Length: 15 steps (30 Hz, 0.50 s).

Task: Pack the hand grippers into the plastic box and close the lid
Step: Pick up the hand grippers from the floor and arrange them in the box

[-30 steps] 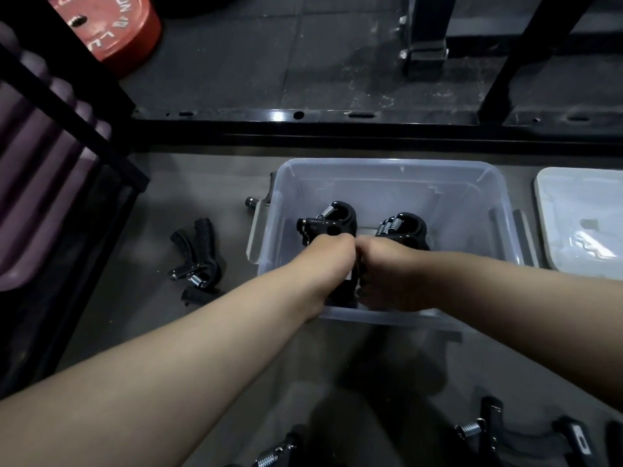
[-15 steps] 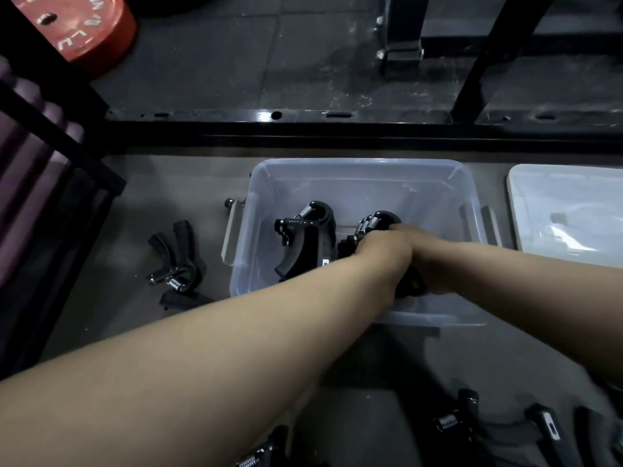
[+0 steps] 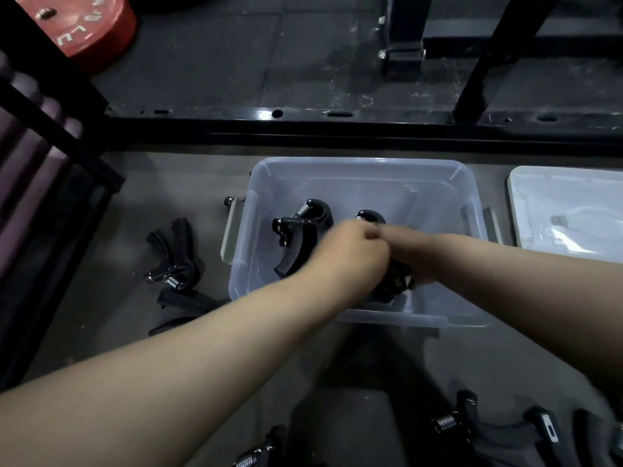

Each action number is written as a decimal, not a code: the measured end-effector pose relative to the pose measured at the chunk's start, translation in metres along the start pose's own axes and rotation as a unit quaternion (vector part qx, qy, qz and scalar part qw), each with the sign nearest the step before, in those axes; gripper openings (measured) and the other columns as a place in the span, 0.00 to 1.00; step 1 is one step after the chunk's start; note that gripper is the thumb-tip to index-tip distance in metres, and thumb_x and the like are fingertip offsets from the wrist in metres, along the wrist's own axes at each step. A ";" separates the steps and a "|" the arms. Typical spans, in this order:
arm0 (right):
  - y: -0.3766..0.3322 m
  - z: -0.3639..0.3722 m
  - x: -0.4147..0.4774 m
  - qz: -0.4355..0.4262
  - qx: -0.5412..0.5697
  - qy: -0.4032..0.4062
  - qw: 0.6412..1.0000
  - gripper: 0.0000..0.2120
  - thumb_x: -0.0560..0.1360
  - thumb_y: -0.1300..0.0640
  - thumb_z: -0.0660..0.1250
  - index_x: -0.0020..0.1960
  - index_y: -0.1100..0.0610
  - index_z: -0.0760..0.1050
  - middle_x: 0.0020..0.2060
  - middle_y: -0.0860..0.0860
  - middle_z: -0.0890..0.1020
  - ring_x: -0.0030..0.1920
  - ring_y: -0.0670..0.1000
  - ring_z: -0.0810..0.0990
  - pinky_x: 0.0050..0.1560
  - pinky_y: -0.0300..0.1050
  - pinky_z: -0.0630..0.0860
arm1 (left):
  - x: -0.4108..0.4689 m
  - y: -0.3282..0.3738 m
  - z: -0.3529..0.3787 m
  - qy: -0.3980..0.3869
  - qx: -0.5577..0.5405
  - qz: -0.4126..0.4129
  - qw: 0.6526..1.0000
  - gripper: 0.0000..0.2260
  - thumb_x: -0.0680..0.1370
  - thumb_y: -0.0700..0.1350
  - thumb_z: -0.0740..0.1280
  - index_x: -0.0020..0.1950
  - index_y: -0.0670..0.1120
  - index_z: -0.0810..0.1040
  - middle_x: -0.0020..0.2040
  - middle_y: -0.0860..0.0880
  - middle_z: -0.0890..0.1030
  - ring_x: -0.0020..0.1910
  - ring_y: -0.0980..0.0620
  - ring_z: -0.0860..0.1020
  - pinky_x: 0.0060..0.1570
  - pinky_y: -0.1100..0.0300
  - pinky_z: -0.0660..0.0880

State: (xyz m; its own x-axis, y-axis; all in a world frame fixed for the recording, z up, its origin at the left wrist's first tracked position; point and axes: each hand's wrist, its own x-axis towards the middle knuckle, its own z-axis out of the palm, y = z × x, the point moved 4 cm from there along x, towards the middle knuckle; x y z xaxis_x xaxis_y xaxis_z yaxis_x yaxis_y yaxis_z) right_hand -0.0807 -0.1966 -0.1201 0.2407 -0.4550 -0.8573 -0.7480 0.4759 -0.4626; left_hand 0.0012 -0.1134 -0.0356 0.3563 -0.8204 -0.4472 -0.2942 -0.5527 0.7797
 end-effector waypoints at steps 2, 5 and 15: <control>-0.005 -0.002 0.009 -0.019 0.048 0.043 0.998 0.24 0.81 0.39 0.52 0.55 0.56 0.76 0.45 0.55 0.82 0.40 0.51 0.80 0.38 0.38 0.74 | 0.005 -0.007 -0.040 0.122 0.031 0.056 0.990 0.15 0.73 0.41 0.60 0.57 0.47 0.80 0.54 0.48 0.82 0.53 0.49 0.79 0.55 0.57 0.76; -0.004 0.004 0.022 -0.005 0.082 0.061 0.995 0.27 0.77 0.37 0.54 0.56 0.57 0.77 0.51 0.58 0.84 0.49 0.58 0.84 0.57 0.54 0.79 | 0.013 -0.034 -0.090 0.227 0.122 0.080 0.963 0.22 0.74 0.41 0.60 0.68 0.46 0.72 0.68 0.48 0.72 0.68 0.49 0.69 0.70 0.54 0.63; -0.007 0.009 0.029 0.002 0.117 -0.008 0.993 0.22 0.76 0.36 0.56 0.48 0.54 0.76 0.38 0.56 0.82 0.38 0.56 0.82 0.48 0.49 0.79 | 0.006 -0.080 -0.100 0.162 0.199 0.123 0.959 0.30 0.76 0.38 0.57 0.79 0.46 0.56 0.79 0.56 0.49 0.77 0.60 0.48 0.72 0.67 0.46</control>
State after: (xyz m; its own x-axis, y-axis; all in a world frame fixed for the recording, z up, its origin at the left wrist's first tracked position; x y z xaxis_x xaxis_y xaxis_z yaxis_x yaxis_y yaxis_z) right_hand -0.0631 -0.2059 -0.1435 0.2496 -0.4415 -0.8618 -0.5847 0.6407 -0.4976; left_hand 0.1154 -0.0594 -0.0572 0.4704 -0.8803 -0.0611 -0.6968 -0.4130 0.5864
